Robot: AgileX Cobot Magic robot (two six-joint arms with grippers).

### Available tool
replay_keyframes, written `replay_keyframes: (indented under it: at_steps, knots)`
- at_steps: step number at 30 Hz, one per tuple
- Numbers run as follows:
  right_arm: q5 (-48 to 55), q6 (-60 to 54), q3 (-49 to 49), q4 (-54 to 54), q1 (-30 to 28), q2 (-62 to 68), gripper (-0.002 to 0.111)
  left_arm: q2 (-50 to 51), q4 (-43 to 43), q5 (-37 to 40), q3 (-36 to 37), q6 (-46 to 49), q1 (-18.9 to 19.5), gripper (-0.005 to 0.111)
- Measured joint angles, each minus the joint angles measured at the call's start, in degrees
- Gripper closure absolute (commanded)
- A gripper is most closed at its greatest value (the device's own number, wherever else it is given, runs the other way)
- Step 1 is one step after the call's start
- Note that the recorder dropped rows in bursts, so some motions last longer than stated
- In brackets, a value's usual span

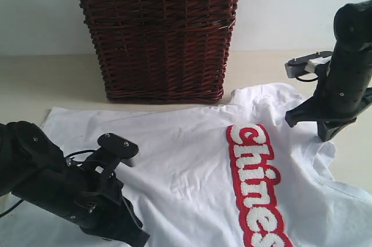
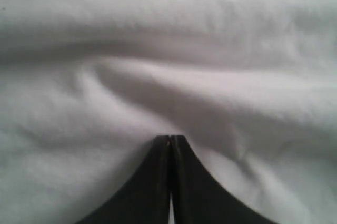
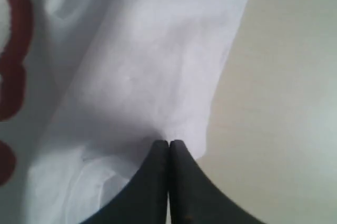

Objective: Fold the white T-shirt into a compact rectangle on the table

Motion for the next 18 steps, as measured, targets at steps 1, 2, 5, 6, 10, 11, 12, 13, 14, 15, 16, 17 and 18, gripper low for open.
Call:
replay_keyframes:
  at_steps: [1, 2, 5, 6, 10, 11, 12, 13, 14, 15, 16, 17, 18]
  knots:
    - [-1.4, 0.0, 0.2, 0.2, -0.1, 0.6, 0.098, 0.0, 0.3, 0.6, 0.0, -0.1, 0.0, 0.107]
    - [-6.1, 0.0, 0.4, 1.3, -0.2, 1.4, 0.096, 0.0, 0.4, 1.4, 0.0, -0.2, 0.0, 0.107]
    - [-17.2, 0.0, 0.4, 3.4, -0.2, 1.6, 0.096, -0.5, 0.5, 1.6, 0.0, -0.4, 0.0, 0.107]
    - [-21.7, 0.0, 0.4, 3.7, -0.3, 2.2, 0.096, -1.9, 0.7, 1.8, 0.1, -0.4, -0.1, 0.107]
    - [-25.8, -0.1, -3.7, 4.3, -3.0, 10.2, 0.096, -11.5, 1.0, 5.0, 0.2, -0.4, -0.1, 0.107]
    - [-24.9, -0.1, -5.9, 4.9, -3.6, 12.5, 0.096, -13.1, 1.4, 5.3, 0.2, -0.5, -0.1, 0.107]
    - [-24.1, -0.2, -8.6, 5.0, -4.2, 14.1, 0.096, -14.5, 1.5, 5.4, 0.2, -0.6, -0.1, 0.107]
    - [-23.9, -0.6, -10.5, 4.8, -4.5, 15.4, 0.096, -15.0, 1.6, 5.7, 0.2, -0.7, -0.1, 0.107]
    - [-23.5, -0.6, -12.8, 4.5, -4.7, 16.9, 0.096, -15.3, 1.6, 6.9, 0.2, -0.8, -0.1, 0.107]
    - [-23.4, -0.6, -14.6, 4.3, -4.8, 18.0, 0.096, -15.3, 1.6, 8.1, 0.2, -0.8, -0.5, 0.107]
    - [-23.1, -0.6, -16.2, 4.3, -4.9, 18.7, 0.096, -15.3, 1.6, 8.7, 0.2, -0.8, -1.0, 0.107]
    - [-22.5, -0.6, -18.0, 4.3, -5.0, 19.6, 0.096, -15.3, 1.6, 9.5, 0.2, -0.6, -1.9, 0.107]
    - [-21.7, -0.6, -19.7, 4.3, -5.0, 20.5, 0.096, -15.3, 1.6, 10.1, 0.2, -0.4, -2.7, 0.107]
